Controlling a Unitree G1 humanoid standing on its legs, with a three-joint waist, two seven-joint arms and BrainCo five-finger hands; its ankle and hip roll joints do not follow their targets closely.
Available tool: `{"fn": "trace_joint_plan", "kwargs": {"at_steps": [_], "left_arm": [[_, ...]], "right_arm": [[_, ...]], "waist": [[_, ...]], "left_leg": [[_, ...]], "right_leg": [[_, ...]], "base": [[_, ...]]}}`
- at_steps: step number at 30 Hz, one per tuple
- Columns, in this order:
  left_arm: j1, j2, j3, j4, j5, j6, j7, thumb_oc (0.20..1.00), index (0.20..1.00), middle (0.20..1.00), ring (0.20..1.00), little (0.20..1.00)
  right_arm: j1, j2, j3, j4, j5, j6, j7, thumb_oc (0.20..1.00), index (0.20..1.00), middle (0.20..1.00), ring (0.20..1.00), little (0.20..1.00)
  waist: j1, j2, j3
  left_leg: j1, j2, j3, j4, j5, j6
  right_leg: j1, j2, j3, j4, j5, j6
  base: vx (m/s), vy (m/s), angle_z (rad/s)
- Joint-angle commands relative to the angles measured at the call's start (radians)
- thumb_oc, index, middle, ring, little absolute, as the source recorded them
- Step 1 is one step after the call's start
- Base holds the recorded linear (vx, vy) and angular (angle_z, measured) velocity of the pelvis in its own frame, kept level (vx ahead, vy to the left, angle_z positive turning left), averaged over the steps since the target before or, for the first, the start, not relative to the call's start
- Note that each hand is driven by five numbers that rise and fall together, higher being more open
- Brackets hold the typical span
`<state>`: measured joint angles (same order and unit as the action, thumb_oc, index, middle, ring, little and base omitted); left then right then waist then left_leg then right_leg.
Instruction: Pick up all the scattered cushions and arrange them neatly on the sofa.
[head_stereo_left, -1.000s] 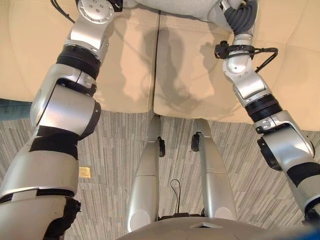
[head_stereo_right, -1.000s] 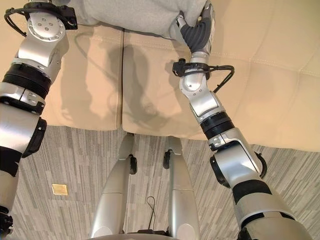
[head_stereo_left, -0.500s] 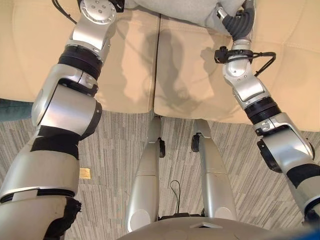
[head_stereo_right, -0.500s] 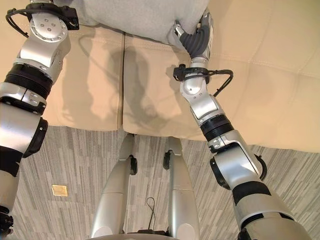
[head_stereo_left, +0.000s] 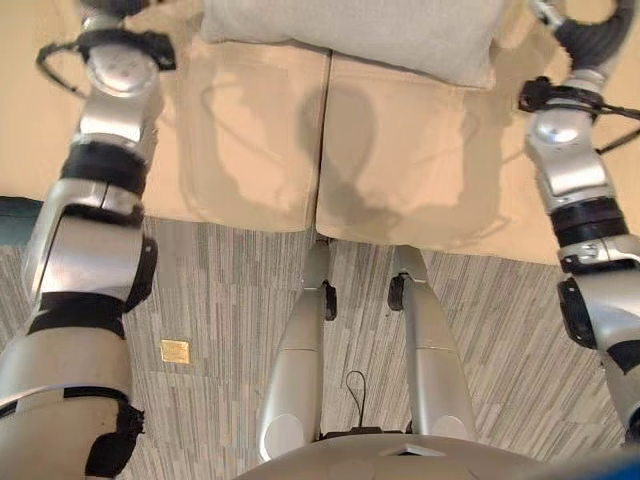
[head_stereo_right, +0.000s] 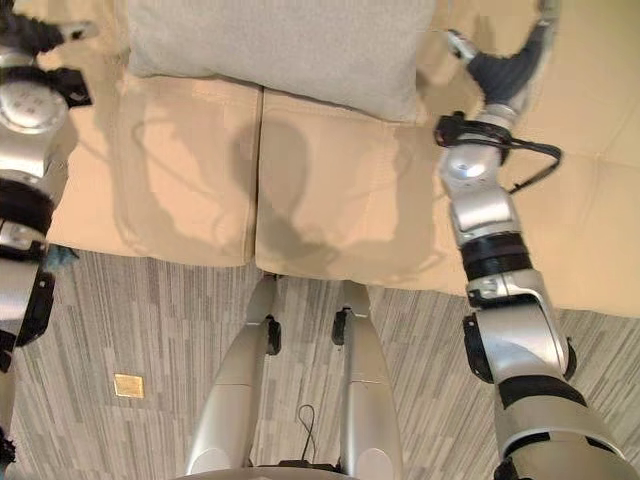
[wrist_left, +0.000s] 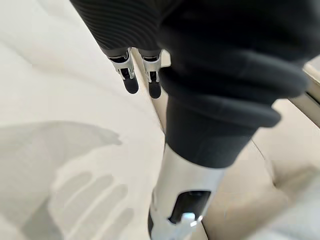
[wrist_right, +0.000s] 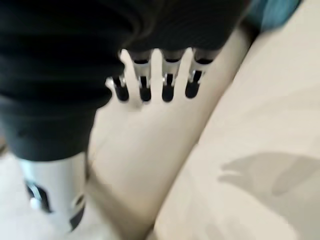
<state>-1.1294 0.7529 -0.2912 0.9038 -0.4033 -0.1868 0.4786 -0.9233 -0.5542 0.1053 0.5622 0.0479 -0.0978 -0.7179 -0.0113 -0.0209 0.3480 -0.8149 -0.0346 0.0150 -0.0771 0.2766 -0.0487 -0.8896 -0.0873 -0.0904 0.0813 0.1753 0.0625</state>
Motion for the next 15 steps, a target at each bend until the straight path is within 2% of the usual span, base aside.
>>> {"fn": "trace_joint_plan", "kwargs": {"at_steps": [1, 3, 4, 9, 12, 13, 15], "left_arm": [[0.229, -0.103, 0.037, -0.107, 0.047, -0.092, 0.002, 1.0, 1.0, 1.0, 1.0, 1.0], [0.346, -0.125, 0.085, -0.189, 0.072, -0.102, -0.005, 1.0, 1.0, 1.0, 1.0, 1.0], [0.487, -0.166, 0.128, -0.283, 0.093, -0.102, -0.019, 1.0, 1.0, 1.0, 1.0, 1.0], [0.799, -0.261, 0.191, -0.413, 0.14, -0.087, -0.076, 1.0, 1.0, 1.0, 1.0, 1.0], [0.803, -0.261, 0.191, -0.416, 0.141, -0.085, -0.076, 1.0, 1.0, 1.0, 1.0, 1.0], [1.01, -0.345, 0.198, -0.334, 0.161, -0.051, -0.143, 1.0, 1.0, 1.0, 1.0, 1.0], [1.11, -0.386, 0.196, -0.214, 0.184, -0.023, -0.19, 1.0, 1.0, 1.0, 1.0, 1.0]], "right_arm": [[0.208, 0.078, 0.01, -0.016, -0.038, -0.065, 0.038, 1.0, 1.0, 1.0, 1.0, 1.0], [0.294, 0.075, -0.017, -0.041, -0.045, -0.073, 0.069, 1.0, 1.0, 1.0, 1.0, 1.0], [0.397, 0.08, -0.033, -0.081, -0.058, -0.074, 0.108, 1.0, 1.0, 1.0, 1.0, 1.0], [0.645, 0.107, -0.041, -0.141, -0.094, -0.065, 0.21, 1.0, 1.0, 1.0, 1.0, 1.0], [0.648, 0.107, -0.041, -0.144, -0.095, -0.064, 0.211, 1.0, 1.0, 1.0, 1.0, 1.0], [0.806, 0.122, -0.01, -0.082, -0.156, -0.035, 0.294, 1.0, 1.0, 1.0, 1.0, 1.0], [0.872, 0.13, 0.036, 0.003, -0.201, -0.026, 0.349, 1.0, 1.0, 1.0, 1.0, 1.0]], "waist": [[-0.025, -0.019, -0.226], [-0.019, -0.024, -0.225], [-0.014, -0.027, -0.223], [-0.003, -0.034, -0.222], [-0.006, -0.034, -0.222], [0.005, -0.035, -0.233], [0.014, -0.034, -0.244]], "left_leg": [[0.103, 0.017, -0.042, -0.01, -0.172, -0.037], [0.149, 0.02, -0.041, -0.01, -0.183, -0.04], [0.204, 0.022, -0.042, -0.01, -0.194, -0.042], [0.349, 0.031, -0.032, -0.01, -0.221, -0.039], [0.347, 0.029, -0.033, -0.01, -0.215, -0.038], [0.489, 0.041, -0.018, -0.01, -0.235, -0.026], [0.583, 0.049, -0.012, -0.01, -0.243, -0.016]], "right_leg": [[0.153, -0.059, -0.047, -0.165, 0.014, 0.125], [0.205, -0.06, -0.054, -0.166, 0.006, 0.122], [0.269, -0.061, -0.065, -0.167, -0.003, 0.117], [0.434, -0.06, -0.093, -0.169, -0.033, 0.107], [0.433, -0.062, -0.094, -0.169, -0.029, 0.107], [0.585, -0.051, -0.114, -0.169, -0.067, 0.099], [0.68, -0.039, -0.125, -0.169, -0.093, 0.091]], "base": [[0.02, -0.043, 0.12], [0.03, -0.043, 0.08], [0.03, -0.053, 0.06], [0.02, -0.045, 0.06], [0.02, -0.032, 0.13], [0.08, -0.115, -0.03], [0.05, -0.111, 0.0]]}}
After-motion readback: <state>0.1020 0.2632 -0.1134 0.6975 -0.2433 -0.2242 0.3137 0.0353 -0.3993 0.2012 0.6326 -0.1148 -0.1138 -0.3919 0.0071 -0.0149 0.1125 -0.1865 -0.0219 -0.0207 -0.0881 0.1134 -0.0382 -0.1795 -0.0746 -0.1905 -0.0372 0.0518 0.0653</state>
